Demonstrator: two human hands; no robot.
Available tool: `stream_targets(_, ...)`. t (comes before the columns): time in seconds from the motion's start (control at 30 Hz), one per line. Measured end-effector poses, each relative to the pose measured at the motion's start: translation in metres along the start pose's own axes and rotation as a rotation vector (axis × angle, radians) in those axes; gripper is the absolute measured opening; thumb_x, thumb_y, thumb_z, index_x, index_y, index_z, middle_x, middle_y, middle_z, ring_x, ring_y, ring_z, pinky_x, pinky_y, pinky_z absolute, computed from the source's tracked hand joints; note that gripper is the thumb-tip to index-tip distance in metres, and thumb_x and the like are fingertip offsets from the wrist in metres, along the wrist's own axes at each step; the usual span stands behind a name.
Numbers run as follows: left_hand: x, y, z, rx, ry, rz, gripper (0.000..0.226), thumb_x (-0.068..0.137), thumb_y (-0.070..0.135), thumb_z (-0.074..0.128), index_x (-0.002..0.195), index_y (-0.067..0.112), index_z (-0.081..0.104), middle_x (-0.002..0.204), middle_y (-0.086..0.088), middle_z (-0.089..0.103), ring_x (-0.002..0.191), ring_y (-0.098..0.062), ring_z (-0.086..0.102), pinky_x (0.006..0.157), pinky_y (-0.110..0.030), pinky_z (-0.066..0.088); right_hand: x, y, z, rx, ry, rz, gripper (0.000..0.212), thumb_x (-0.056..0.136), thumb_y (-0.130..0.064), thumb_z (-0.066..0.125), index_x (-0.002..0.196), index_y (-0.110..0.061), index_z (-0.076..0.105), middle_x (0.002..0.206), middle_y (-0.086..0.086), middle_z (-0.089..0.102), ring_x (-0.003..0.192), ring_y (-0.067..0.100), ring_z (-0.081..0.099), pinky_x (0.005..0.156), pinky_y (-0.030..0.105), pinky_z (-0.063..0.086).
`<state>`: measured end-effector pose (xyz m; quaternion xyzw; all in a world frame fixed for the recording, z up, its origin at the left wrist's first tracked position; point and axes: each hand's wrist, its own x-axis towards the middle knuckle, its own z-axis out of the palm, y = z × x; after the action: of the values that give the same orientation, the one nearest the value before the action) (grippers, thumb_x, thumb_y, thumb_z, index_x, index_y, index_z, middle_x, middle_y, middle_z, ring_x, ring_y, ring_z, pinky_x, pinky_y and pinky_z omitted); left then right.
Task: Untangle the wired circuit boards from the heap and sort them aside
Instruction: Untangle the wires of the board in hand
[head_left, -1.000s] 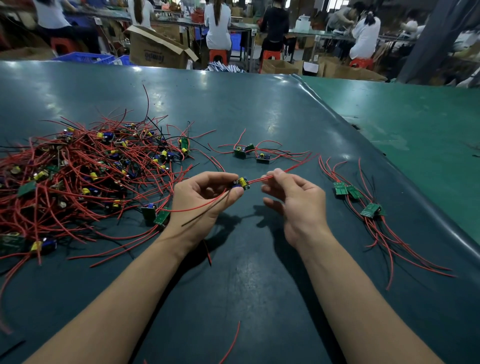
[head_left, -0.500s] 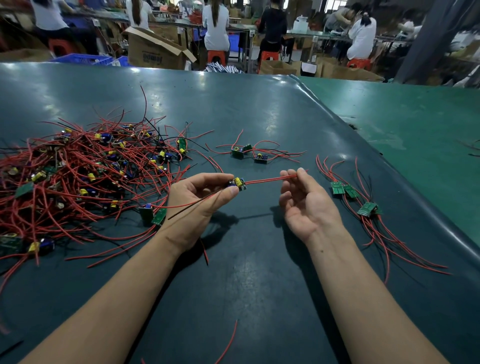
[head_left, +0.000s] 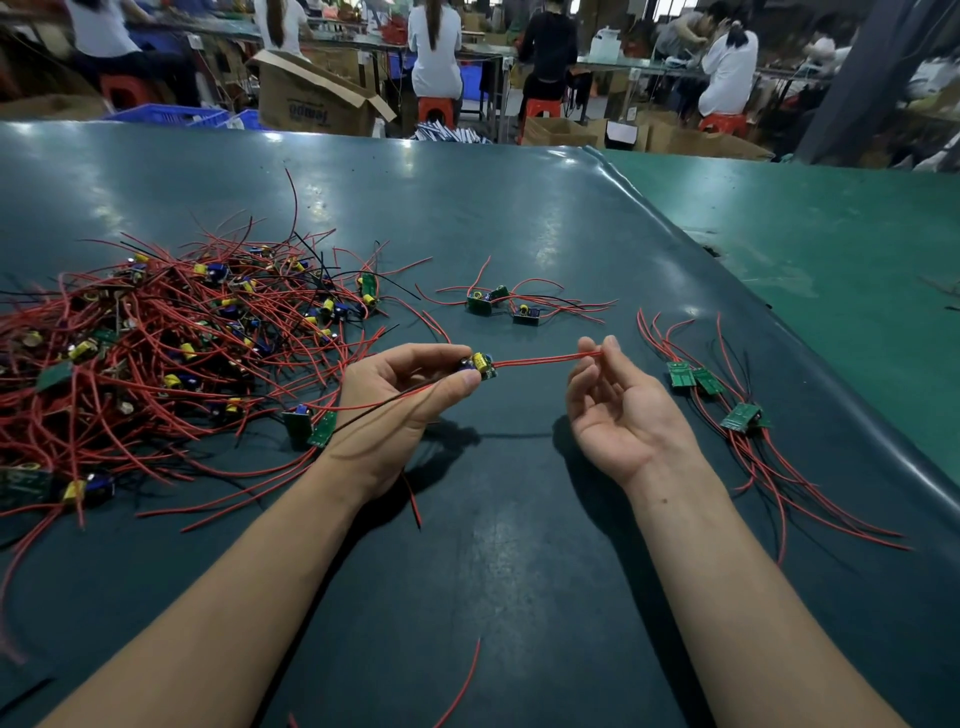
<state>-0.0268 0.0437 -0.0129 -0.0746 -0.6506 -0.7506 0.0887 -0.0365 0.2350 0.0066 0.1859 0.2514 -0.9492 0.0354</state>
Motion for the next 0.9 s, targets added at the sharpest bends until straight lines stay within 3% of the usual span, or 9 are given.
stream_targets(0.1, 0.000, 0.001, 0.001, 0.014, -0.008, 0.008, 0.023, 0.073, -0.003, 0.078, 0.094, 0.005, 0.074, 0.084, -0.005, 0.076, 0.078, -0.012, 0.068, 0.075, -0.019, 0.054, 0.000, -0.005, -0.001, 0.030, -0.018, -0.014, 0.018, 0.096, -0.018, 0.056, 0.084, -0.007, 0.060, 0.064, 0.002, 0.068, 0.049, 0.009, 0.057, 0.045, 0.016, 0.048)
stream_targets(0.27, -0.001, 0.001, 0.002, 0.009, -0.030, -0.002, 0.024, 0.073, -0.004, 0.078, 0.095, 0.006, 0.074, 0.083, -0.003, 0.076, 0.075, -0.010, 0.067, 0.071, -0.016, 0.053, 0.000, -0.006, 0.003, 0.059, -0.051, -0.048, 0.041, 0.098, -0.023, 0.054, 0.059, -0.014, 0.051, 0.049, -0.004, 0.052, 0.040, 0.008, 0.046, 0.040, 0.016, 0.040)
stream_targets(0.37, 0.000, 0.000, 0.001, -0.008, -0.002, 0.000, 0.023, 0.073, -0.003, 0.078, 0.094, 0.008, 0.074, 0.083, -0.003, 0.076, 0.078, -0.013, 0.067, 0.075, -0.019, 0.053, 0.000, -0.006, 0.003, 0.086, -0.031, -0.077, 0.030, 0.097, -0.024, 0.058, 0.069, -0.011, 0.055, 0.055, -0.001, 0.060, 0.043, 0.009, 0.053, 0.044, 0.017, 0.048)
stream_targets(0.43, 0.001, 0.000, 0.000, -0.032, 0.034, -0.012, 0.022, 0.074, -0.003, 0.077, 0.093, 0.009, 0.074, 0.083, -0.002, 0.076, 0.078, -0.014, 0.068, 0.076, -0.020, 0.054, 0.000, -0.004, 0.002, 0.080, 0.001, -0.089, 0.027, 0.093, -0.029, 0.063, 0.080, -0.007, 0.058, 0.069, 0.007, 0.066, 0.056, 0.011, 0.060, 0.051, 0.020, 0.054)
stream_targets(0.5, 0.003, -0.001, 0.000, -0.066, 0.080, -0.022, 0.022, 0.074, -0.004, 0.077, 0.093, 0.008, 0.074, 0.082, -0.001, 0.076, 0.077, -0.012, 0.069, 0.075, -0.018, 0.053, -0.001, -0.001, 0.001, 0.030, -0.001, -0.079, 0.037, 0.089, -0.040, 0.064, 0.090, -0.003, 0.059, 0.086, 0.011, 0.063, 0.074, 0.015, 0.061, 0.059, 0.023, 0.058)
stream_targets(0.57, 0.004, -0.001, 0.000, -0.078, 0.105, -0.028, 0.022, 0.075, -0.005, 0.077, 0.094, 0.006, 0.074, 0.082, -0.001, 0.076, 0.076, -0.011, 0.069, 0.073, -0.017, 0.052, -0.004, 0.007, 0.005, -0.089, -0.024, -0.059, 0.043, 0.085, -0.045, 0.064, 0.094, -0.002, 0.063, 0.087, 0.008, 0.059, 0.079, 0.015, 0.059, 0.062, 0.022, 0.059)
stream_targets(0.63, 0.003, -0.001, 0.001, -0.045, 0.090, -0.024, 0.022, 0.075, -0.003, 0.078, 0.094, 0.007, 0.074, 0.082, 0.000, 0.076, 0.075, -0.008, 0.070, 0.071, -0.015, 0.052, -0.008, 0.022, 0.007, -0.274, -0.057, -0.065, 0.037, 0.080, -0.038, 0.068, 0.093, -0.003, 0.066, 0.075, 0.003, 0.059, 0.069, 0.011, 0.058, 0.059, 0.020, 0.056)
stream_targets(0.73, 0.001, 0.000, 0.002, 0.016, 0.032, -0.004, 0.022, 0.074, -0.001, 0.079, 0.094, 0.008, 0.074, 0.084, 0.000, 0.077, 0.077, -0.008, 0.069, 0.072, -0.015, 0.052, -0.010, 0.042, 0.010, -0.534, -0.066, -0.139, 0.012, 0.086, -0.017, 0.069, 0.089, -0.005, 0.070, 0.062, -0.003, 0.061, 0.054, 0.006, 0.055, 0.054, 0.017, 0.052)
stream_targets(0.9, 0.001, 0.002, 0.001, 0.041, 0.018, -0.007, 0.023, 0.073, -0.001, 0.080, 0.093, 0.007, 0.074, 0.083, -0.002, 0.077, 0.078, -0.009, 0.069, 0.074, -0.017, 0.054, -0.008, 0.033, 0.010, -0.537, -0.023, -0.215, 0.004, 0.086, -0.010, 0.070, 0.084, -0.007, 0.072, 0.061, -0.003, 0.062, 0.050, 0.004, 0.052, 0.049, 0.017, 0.049)
